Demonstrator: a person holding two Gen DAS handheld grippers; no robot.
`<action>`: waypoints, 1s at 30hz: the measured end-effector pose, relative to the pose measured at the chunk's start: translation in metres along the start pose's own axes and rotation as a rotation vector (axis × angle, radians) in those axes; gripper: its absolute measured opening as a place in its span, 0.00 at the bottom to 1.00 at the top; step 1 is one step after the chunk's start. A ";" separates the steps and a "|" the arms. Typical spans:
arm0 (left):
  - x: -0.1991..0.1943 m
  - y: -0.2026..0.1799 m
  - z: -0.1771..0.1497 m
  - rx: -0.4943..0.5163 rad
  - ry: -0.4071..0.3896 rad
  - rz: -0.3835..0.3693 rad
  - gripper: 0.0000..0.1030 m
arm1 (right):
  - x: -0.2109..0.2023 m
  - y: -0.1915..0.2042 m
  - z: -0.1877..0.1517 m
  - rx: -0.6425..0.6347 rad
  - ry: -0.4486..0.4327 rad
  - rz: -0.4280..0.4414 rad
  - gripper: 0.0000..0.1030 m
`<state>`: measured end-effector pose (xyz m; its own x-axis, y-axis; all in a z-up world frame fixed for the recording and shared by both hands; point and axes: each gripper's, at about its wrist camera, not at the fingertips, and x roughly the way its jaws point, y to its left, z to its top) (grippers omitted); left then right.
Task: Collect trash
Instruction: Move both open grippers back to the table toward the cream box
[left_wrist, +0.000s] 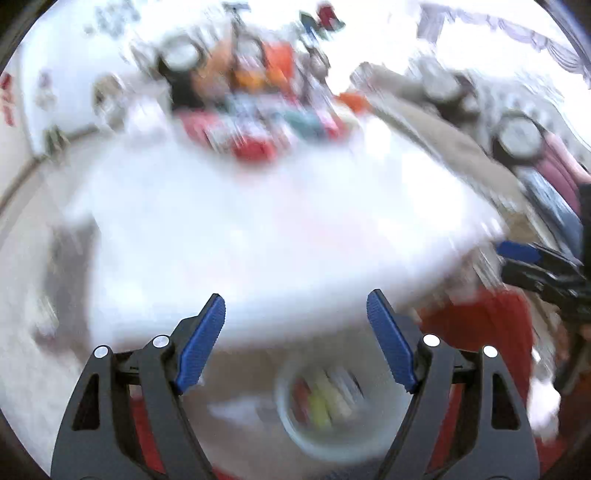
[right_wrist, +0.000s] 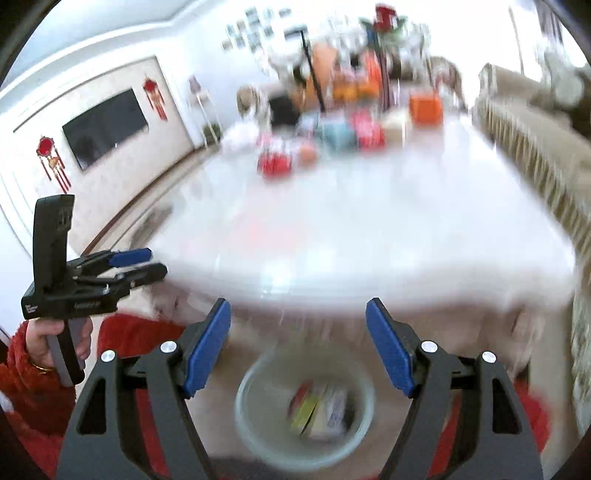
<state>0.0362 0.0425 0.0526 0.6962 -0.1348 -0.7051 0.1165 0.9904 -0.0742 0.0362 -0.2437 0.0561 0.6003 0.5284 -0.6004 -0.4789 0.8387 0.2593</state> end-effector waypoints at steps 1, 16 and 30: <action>0.006 0.004 0.018 -0.015 -0.037 0.027 0.75 | 0.006 -0.004 0.015 -0.030 -0.029 -0.023 0.70; 0.180 0.028 0.139 -0.103 0.045 0.142 0.75 | 0.193 -0.105 0.179 -0.101 0.041 -0.241 0.70; 0.205 0.037 0.153 -0.169 0.080 0.149 0.75 | 0.292 -0.158 0.247 0.142 0.125 -0.496 0.70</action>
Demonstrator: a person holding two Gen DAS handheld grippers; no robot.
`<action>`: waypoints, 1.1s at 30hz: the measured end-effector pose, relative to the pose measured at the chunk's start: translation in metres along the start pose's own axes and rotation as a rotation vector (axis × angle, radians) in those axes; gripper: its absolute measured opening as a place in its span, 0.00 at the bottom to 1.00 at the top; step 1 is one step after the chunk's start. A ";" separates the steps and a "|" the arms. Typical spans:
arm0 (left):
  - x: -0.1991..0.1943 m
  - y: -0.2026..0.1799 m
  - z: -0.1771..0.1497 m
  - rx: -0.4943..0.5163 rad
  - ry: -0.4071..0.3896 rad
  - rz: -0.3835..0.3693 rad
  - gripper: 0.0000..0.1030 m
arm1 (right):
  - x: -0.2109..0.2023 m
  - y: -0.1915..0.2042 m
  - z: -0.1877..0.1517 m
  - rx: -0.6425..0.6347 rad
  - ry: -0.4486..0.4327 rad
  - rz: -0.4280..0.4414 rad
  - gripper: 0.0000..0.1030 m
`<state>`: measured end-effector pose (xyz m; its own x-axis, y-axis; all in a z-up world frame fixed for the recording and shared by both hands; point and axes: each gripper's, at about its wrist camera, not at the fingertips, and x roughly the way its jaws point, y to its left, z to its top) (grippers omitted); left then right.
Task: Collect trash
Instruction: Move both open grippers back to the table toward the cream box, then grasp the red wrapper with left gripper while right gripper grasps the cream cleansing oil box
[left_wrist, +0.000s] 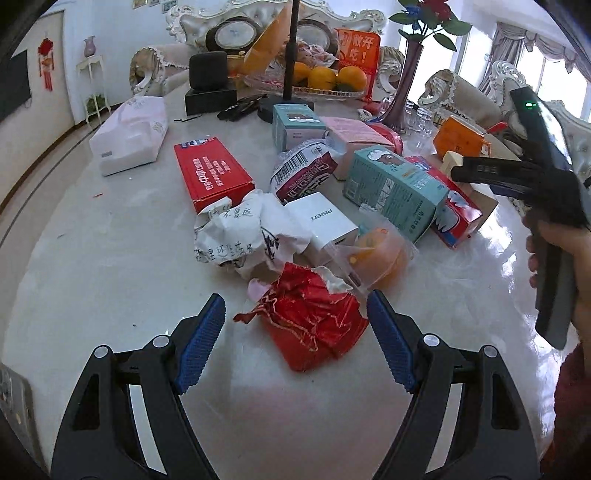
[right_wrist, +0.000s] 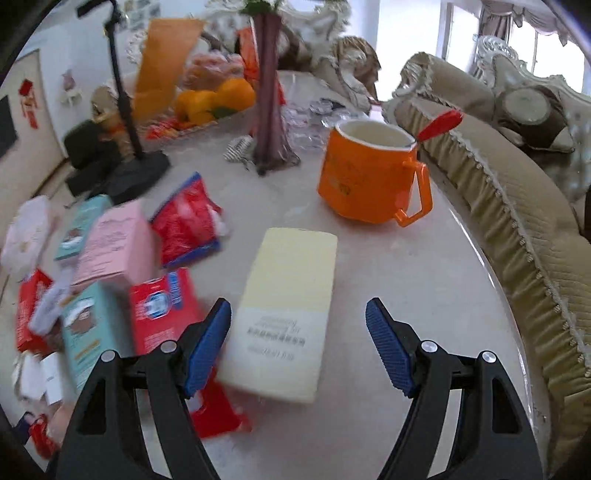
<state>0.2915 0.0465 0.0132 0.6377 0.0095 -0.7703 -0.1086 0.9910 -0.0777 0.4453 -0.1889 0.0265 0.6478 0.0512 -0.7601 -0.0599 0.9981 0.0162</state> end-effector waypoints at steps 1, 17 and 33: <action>0.001 0.000 0.001 0.005 0.003 0.010 0.75 | 0.005 -0.002 0.001 0.004 0.012 -0.004 0.69; -0.007 0.009 -0.011 0.013 0.030 -0.107 0.37 | -0.013 -0.031 -0.037 -0.016 0.052 0.090 0.43; -0.118 0.028 -0.088 0.037 -0.090 -0.229 0.37 | -0.182 -0.033 -0.165 -0.047 -0.161 0.337 0.43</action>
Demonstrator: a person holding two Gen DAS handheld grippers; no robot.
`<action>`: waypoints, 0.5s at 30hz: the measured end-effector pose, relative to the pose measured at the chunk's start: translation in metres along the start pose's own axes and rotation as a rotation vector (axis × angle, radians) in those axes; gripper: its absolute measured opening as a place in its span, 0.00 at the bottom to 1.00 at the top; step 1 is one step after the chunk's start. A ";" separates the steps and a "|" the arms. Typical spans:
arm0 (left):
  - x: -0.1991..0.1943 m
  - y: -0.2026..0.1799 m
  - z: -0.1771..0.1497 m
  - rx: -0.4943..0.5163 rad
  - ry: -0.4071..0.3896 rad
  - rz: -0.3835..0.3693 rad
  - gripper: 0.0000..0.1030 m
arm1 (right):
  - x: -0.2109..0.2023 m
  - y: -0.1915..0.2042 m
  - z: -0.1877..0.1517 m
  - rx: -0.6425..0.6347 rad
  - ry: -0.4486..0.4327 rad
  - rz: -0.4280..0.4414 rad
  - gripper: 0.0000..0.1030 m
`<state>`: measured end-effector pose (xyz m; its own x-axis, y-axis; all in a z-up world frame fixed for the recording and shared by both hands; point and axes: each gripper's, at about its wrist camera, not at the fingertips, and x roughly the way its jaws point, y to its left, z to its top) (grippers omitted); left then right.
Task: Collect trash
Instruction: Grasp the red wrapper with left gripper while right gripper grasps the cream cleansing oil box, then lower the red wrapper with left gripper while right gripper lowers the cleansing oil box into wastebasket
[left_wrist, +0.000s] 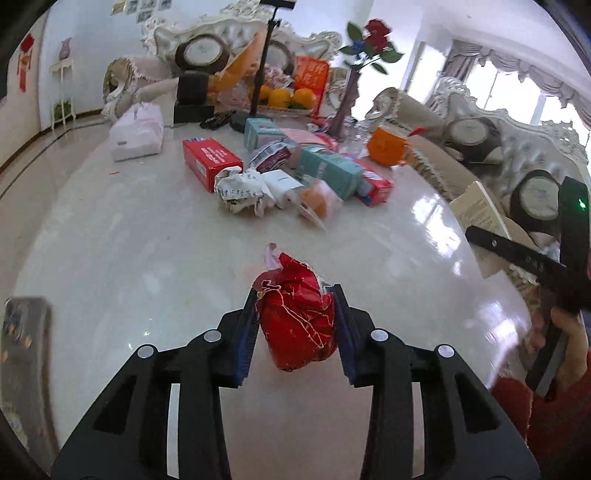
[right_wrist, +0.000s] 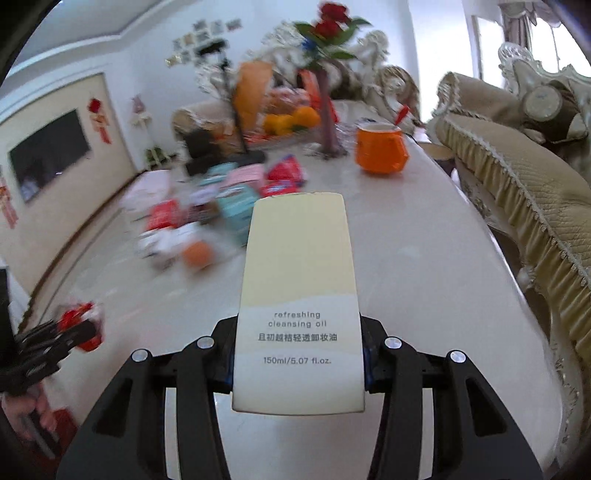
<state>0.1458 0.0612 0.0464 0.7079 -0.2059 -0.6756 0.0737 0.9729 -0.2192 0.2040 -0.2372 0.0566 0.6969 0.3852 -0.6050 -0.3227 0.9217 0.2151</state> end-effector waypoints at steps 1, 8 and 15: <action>-0.009 -0.003 -0.005 0.006 -0.007 -0.007 0.37 | -0.013 0.007 -0.008 -0.007 -0.010 0.026 0.43; -0.091 -0.041 -0.089 0.101 -0.008 -0.112 0.37 | -0.106 0.052 -0.097 -0.027 0.026 0.219 0.43; -0.080 -0.070 -0.177 0.153 0.134 -0.143 0.37 | -0.108 0.073 -0.173 -0.046 0.176 0.222 0.43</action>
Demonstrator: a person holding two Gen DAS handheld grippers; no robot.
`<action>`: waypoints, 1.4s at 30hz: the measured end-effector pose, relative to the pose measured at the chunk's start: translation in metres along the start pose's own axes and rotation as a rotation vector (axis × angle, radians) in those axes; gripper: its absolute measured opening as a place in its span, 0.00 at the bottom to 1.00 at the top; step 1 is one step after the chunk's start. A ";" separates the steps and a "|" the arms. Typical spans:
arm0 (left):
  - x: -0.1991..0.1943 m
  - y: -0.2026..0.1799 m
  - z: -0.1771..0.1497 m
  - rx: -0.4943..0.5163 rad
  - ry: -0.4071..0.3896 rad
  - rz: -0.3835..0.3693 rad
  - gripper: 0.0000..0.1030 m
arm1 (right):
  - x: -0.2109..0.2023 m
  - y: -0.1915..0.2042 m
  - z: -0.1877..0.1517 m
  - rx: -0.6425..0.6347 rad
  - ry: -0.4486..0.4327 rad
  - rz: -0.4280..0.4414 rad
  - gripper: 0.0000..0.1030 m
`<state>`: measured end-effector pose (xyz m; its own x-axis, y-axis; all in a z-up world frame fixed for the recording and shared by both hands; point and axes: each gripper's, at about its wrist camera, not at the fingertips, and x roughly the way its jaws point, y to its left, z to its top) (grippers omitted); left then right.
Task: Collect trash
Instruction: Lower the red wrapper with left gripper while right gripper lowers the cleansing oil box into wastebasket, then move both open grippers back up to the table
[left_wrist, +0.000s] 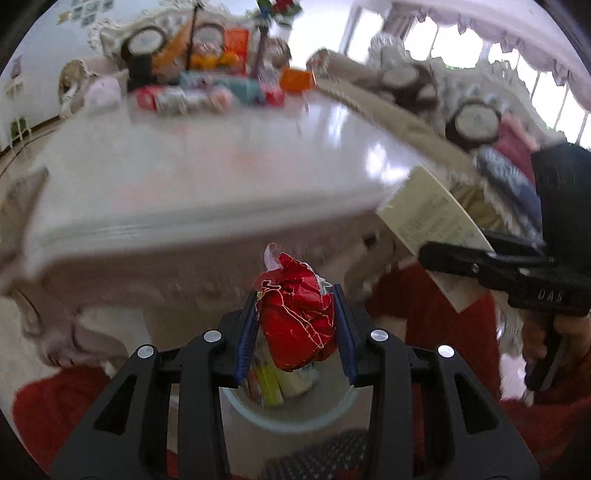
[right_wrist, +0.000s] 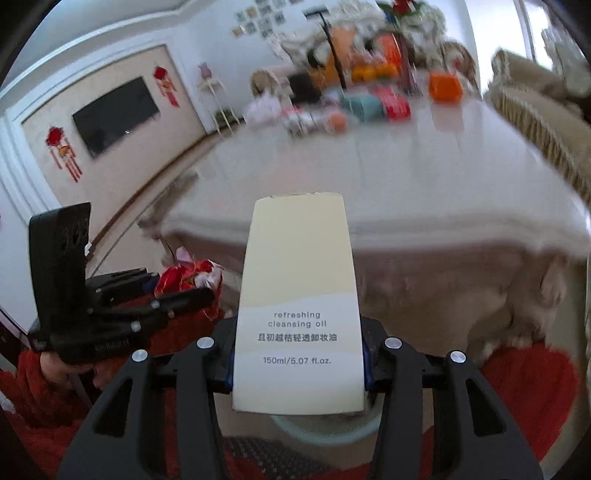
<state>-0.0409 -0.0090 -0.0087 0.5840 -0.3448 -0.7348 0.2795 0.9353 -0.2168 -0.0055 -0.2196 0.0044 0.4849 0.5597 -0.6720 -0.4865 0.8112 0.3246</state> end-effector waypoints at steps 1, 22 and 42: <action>0.011 0.000 -0.008 -0.011 0.024 0.000 0.37 | 0.009 -0.004 -0.005 0.014 0.023 -0.010 0.43; 0.134 0.030 -0.063 -0.122 0.336 0.061 0.65 | 0.104 -0.034 -0.069 0.037 0.240 -0.192 0.67; 0.045 0.033 -0.008 -0.165 0.164 0.032 0.65 | 0.045 -0.005 -0.028 -0.025 0.118 -0.061 0.67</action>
<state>-0.0113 0.0073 -0.0547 0.4556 -0.3098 -0.8345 0.1265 0.9505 -0.2838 -0.0012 -0.2028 -0.0460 0.4257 0.4843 -0.7643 -0.4777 0.8377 0.2647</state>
